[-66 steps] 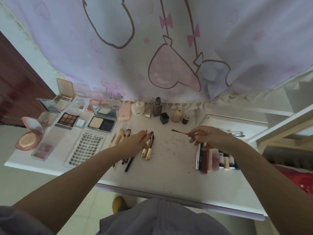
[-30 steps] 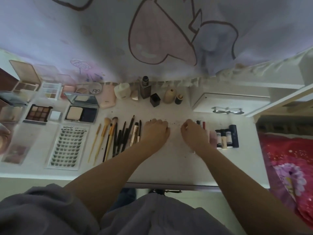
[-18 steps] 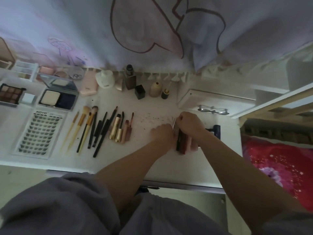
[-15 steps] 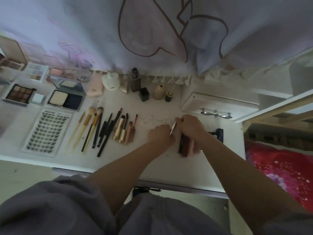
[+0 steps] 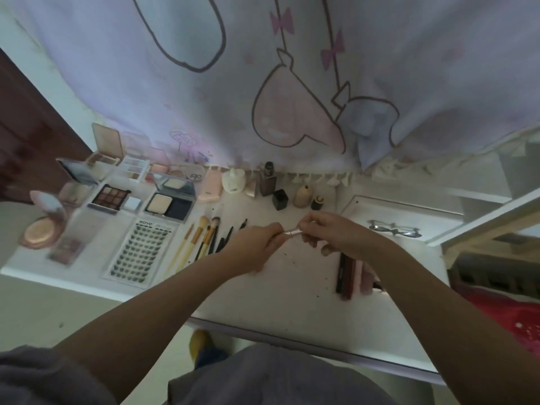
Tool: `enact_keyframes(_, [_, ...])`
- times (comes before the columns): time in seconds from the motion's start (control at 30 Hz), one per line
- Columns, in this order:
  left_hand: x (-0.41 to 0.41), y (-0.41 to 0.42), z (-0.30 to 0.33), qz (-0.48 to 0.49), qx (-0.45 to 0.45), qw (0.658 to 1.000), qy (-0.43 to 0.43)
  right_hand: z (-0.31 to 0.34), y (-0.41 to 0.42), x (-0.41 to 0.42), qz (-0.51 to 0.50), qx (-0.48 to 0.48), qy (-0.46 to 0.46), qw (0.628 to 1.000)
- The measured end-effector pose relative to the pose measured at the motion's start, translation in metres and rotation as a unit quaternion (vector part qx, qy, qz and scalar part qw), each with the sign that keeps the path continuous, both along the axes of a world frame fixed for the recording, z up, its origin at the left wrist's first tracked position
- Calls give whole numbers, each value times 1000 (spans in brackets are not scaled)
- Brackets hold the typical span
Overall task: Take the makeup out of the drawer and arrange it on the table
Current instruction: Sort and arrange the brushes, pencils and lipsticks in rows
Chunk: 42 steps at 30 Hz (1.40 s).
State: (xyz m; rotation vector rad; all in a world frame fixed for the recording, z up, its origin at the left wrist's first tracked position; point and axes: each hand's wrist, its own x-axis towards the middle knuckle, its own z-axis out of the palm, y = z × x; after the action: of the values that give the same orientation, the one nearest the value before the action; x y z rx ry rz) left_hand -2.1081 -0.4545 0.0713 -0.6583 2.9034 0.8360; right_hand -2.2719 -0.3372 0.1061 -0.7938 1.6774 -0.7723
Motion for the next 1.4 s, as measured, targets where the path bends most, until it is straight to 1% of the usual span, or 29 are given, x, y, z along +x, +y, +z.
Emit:
enact_keyframes(0.1, [5, -6, 10, -8, -25, 1000, 6, 16, -6, 5, 23, 49, 58, 997])
enact_keyframes(0.17, [7, -10, 16, -9, -34, 999, 5, 21, -9, 8, 28, 30, 76, 996])
enact_keyframes(0.27, [10, -15, 22, -10, -43, 999, 7, 28, -7, 11, 22, -4, 60, 998])
enact_keyframes(0.33, [12, -18, 25, -19, -58, 998, 7, 33, -5, 13, 18, 10, 43, 999])
enact_keyframes(0.43, [14, -20, 27, -31, -69, 997, 11, 37, -5, 17, 25, 20, 72, 997])
enact_keyframes(0.57, [15, -22, 27, -35, -62, 997, 15, 41, -4, 17, 17, 15, 48, 999])
enact_keyframes(0.7, [16, -22, 27, -39, -62, 997, 17, 42, -2, 16, 13, 23, 71, 997])
enact_keyframes(0.77, [16, -21, 27, -40, -63, 997, 14, 41, 0, 15, 19, 18, 55, 998])
enact_keyframes(0.87, [17, -19, 27, -40, -57, 997, 14, 40, 1, 14, -1, 28, 25, 999])
enact_keyframes(0.97, [16, -17, 29, -40, -66, 997, 13, 37, 2, 14, 0, 23, 36, 999])
enact_keyframes(1.03, [16, -16, 30, -41, -67, 997, 9, 38, 3, 13, 3, 23, 28, 999])
enact_keyframes(1.13, [16, -16, 31, -44, -59, 997, 7, 39, 3, 13, -20, 36, 13, 999])
enact_keyframes(1.27, [15, -15, 31, -44, -66, 997, 2, 37, 3, 12, -4, 34, 36, 999])
enact_keyframes(1.4, [17, -16, 26, -43, -60, 997, 12, 37, 2, 11, -34, 55, 26, 998])
